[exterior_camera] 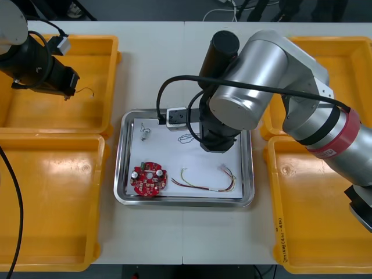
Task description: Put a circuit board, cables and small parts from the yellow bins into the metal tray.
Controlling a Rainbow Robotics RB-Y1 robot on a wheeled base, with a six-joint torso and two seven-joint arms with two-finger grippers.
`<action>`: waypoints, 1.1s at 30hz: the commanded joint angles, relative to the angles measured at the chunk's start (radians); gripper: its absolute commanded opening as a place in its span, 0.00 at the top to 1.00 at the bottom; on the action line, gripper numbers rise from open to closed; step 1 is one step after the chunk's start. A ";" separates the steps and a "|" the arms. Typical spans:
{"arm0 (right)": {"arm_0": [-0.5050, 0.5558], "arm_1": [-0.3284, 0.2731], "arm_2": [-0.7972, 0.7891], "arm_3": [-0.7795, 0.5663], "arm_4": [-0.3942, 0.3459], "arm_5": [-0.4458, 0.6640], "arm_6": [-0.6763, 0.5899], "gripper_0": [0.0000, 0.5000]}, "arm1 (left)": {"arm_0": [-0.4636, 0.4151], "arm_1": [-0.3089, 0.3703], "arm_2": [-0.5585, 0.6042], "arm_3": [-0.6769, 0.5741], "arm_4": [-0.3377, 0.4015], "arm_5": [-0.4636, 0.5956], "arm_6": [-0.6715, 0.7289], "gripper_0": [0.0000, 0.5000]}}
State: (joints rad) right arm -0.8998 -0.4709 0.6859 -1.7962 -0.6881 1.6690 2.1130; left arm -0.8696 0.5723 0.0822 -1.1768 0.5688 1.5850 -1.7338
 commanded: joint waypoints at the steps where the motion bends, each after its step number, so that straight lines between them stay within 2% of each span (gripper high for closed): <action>1: -0.045 0.018 0.061 0.001 0.048 -0.029 0.015 1.00 | 0.009 0.034 0.045 -0.080 -0.020 0.050 -0.072 1.00; 11: -0.045 0.025 0.087 0.081 0.058 -0.068 0.021 1.00 | 0.008 0.035 0.062 -0.188 -0.049 0.171 -0.035 1.00; 19: -0.044 0.026 0.106 0.124 0.068 -0.118 0.021 1.00 | 0.009 0.015 0.062 -0.285 -0.041 0.271 0.020 1.00; 25: -0.044 0.025 0.132 0.155 0.082 -0.181 0.013 1.00 | 0.008 -0.026 0.062 -0.350 -0.047 0.317 0.112 1.00; 33: -0.037 0.025 0.144 0.164 0.090 -0.192 0.005 1.00 | 0.008 -0.077 0.050 -0.414 -0.075 0.335 0.158 1.00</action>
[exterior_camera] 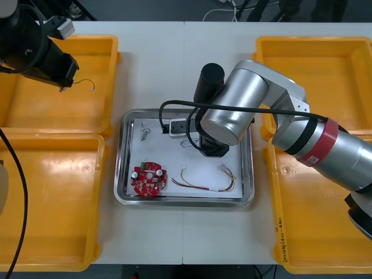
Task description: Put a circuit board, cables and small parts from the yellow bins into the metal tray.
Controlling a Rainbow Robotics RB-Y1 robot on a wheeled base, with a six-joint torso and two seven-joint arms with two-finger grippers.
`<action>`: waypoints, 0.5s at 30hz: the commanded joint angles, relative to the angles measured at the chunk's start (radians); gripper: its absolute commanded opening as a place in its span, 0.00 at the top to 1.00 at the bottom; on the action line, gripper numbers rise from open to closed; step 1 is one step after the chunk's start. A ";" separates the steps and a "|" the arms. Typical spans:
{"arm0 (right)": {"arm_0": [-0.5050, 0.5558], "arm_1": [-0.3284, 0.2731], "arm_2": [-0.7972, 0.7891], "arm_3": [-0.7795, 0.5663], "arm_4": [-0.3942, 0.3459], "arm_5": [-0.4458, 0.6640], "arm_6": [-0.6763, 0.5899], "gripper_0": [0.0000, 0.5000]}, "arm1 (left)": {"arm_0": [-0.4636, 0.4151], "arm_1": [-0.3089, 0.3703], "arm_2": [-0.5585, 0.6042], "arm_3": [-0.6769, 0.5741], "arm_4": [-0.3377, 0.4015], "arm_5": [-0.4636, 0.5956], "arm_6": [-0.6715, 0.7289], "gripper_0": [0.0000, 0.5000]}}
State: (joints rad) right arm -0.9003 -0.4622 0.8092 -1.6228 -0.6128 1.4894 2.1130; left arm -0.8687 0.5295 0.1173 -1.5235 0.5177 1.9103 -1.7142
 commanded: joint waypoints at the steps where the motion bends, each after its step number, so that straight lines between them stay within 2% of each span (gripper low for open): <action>1: -0.035 0.017 0.025 -0.009 0.019 -0.012 0.002 1.00 | 0.008 -0.040 0.005 -0.078 -0.027 0.010 0.159 1.00; 3: -0.035 0.017 0.035 -0.009 0.027 -0.014 -0.002 1.00 | 0.008 -0.045 -0.019 -0.101 -0.030 0.010 0.194 1.00; 4: -0.034 0.016 0.041 -0.009 0.030 -0.015 -0.005 0.64 | 0.007 -0.051 -0.033 -0.110 -0.031 0.010 0.216 1.00; 7: -0.034 0.017 0.042 -0.009 0.034 -0.015 -0.011 0.13 | 0.008 -0.063 -0.054 -0.122 -0.033 0.010 0.255 1.00; 8: -0.034 0.017 0.042 -0.009 0.033 -0.015 -0.011 0.05 | 0.008 -0.066 -0.056 -0.126 -0.034 0.010 0.265 1.00; 9: -0.032 0.017 0.041 -0.009 0.033 -0.017 -0.013 0.00 | 0.008 -0.072 -0.062 -0.130 -0.036 0.010 0.280 1.00; 15: -0.032 0.017 0.041 -0.009 0.033 -0.015 -0.021 0.00 | 0.023 -0.092 -0.114 -0.168 -0.065 0.010 0.354 1.00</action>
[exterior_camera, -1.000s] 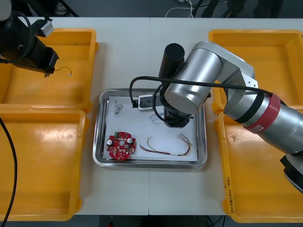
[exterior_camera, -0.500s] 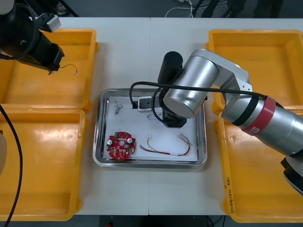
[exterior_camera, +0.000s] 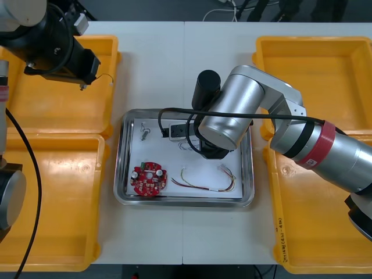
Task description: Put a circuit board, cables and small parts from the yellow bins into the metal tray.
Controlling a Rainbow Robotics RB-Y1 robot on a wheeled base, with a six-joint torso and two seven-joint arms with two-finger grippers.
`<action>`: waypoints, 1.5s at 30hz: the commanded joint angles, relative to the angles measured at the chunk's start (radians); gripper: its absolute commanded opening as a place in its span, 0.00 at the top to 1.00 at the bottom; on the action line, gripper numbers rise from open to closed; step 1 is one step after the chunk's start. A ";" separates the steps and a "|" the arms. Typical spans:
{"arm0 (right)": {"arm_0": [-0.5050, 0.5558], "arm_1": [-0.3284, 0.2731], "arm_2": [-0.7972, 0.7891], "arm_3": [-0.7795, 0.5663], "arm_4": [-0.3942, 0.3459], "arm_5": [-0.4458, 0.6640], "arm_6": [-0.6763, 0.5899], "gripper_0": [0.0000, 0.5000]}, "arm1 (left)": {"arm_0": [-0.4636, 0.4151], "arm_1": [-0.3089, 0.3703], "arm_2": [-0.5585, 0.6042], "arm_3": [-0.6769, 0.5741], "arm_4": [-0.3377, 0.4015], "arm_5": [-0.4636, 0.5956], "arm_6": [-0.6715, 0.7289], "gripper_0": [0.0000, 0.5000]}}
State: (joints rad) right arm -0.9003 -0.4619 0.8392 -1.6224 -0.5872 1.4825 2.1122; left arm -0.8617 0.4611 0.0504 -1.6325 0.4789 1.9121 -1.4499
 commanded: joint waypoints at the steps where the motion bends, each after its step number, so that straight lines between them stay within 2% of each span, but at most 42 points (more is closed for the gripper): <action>1: -0.031 0.017 0.011 -0.010 0.007 -0.007 -0.021 0.00 | 0.020 -0.024 -0.055 -0.063 -0.025 0.008 0.100 1.00; 8: -0.032 0.017 -0.022 -0.027 0.007 0.025 -0.031 0.00 | 0.035 -0.024 -0.072 -0.086 -0.023 0.008 0.115 1.00; 12: -0.040 0.016 -0.074 -0.045 -0.028 0.078 -0.032 0.00 | 0.036 -0.024 -0.072 -0.087 -0.022 0.008 0.117 1.00; 17: -0.052 0.016 -0.155 -0.083 -0.085 0.183 -0.034 0.00 | 0.036 -0.022 -0.072 -0.087 -0.019 0.008 0.121 1.00; 27: -0.078 0.017 -0.295 -0.148 -0.118 0.430 -0.055 0.00 | 0.036 -0.024 -0.072 -0.087 -0.016 0.008 0.125 1.00; 34: -0.092 0.003 -0.434 -0.205 -0.141 0.437 -0.077 0.00 | 0.036 -0.024 -0.072 -0.089 -0.009 0.008 0.129 1.00; 39: -0.088 -0.061 -0.508 -0.303 -0.155 0.437 -0.184 0.00 | 0.036 -0.024 -0.095 -0.089 -0.009 0.008 0.148 1.00; 45: -0.052 -0.124 -0.582 -0.321 -0.217 0.437 -0.307 0.00 | 0.036 -0.042 -0.126 -0.096 -0.019 0.008 0.178 1.00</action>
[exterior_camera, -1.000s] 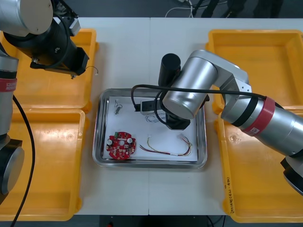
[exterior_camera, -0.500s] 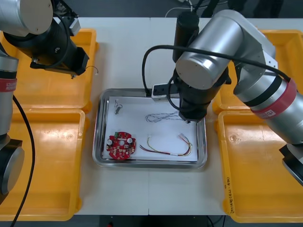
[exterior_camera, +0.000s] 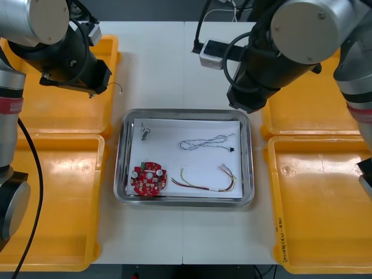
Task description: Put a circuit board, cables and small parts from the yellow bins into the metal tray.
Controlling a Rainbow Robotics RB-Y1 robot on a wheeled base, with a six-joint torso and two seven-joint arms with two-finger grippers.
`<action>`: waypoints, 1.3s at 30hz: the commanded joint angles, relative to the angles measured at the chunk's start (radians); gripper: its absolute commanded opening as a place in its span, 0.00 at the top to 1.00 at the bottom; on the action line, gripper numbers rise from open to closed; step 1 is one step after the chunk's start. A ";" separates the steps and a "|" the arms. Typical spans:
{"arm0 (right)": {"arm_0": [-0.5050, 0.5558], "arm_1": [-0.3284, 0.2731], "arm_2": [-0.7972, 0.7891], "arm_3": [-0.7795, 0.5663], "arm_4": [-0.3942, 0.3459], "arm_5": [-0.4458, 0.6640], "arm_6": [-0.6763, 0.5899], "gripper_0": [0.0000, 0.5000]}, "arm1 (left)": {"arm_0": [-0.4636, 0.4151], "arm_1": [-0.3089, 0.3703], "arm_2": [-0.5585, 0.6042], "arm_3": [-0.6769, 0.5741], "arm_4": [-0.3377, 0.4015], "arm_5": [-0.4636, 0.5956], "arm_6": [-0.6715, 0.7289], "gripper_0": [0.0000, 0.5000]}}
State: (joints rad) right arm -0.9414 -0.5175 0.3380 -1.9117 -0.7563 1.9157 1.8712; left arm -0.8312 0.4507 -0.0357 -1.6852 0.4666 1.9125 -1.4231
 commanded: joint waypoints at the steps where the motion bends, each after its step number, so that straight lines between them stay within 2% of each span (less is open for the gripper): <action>1: -0.005 -0.076 -0.091 -0.032 -0.054 0.004 -0.079 0.00 | 0.006 -0.033 -0.044 -0.044 -0.006 0.007 0.161 1.00; 7: 0.052 -0.151 -0.188 -0.038 -0.116 0.004 -0.191 0.00 | 0.006 -0.052 -0.121 -0.047 -0.003 0.002 0.265 1.00; 16: 0.150 -0.236 -0.283 -0.092 -0.144 0.004 -0.353 0.00 | 0.006 -0.087 -0.211 -0.048 0.000 -0.059 0.357 1.00; 32: 0.316 -0.283 -0.432 -0.130 -0.159 0.004 -0.613 0.00 | 0.014 -0.122 -0.348 -0.041 0.018 -0.115 0.431 1.00; 39: 0.414 -0.309 -0.496 -0.162 -0.161 0.004 -0.656 0.00 | 0.034 -0.121 -0.380 -0.004 0.020 -0.178 0.446 1.00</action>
State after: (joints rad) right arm -0.5717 -0.7739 -0.1030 -2.0367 -0.9150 1.9160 1.2329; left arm -0.8053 0.3511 -0.3938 -1.6902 0.4767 1.7624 -1.0610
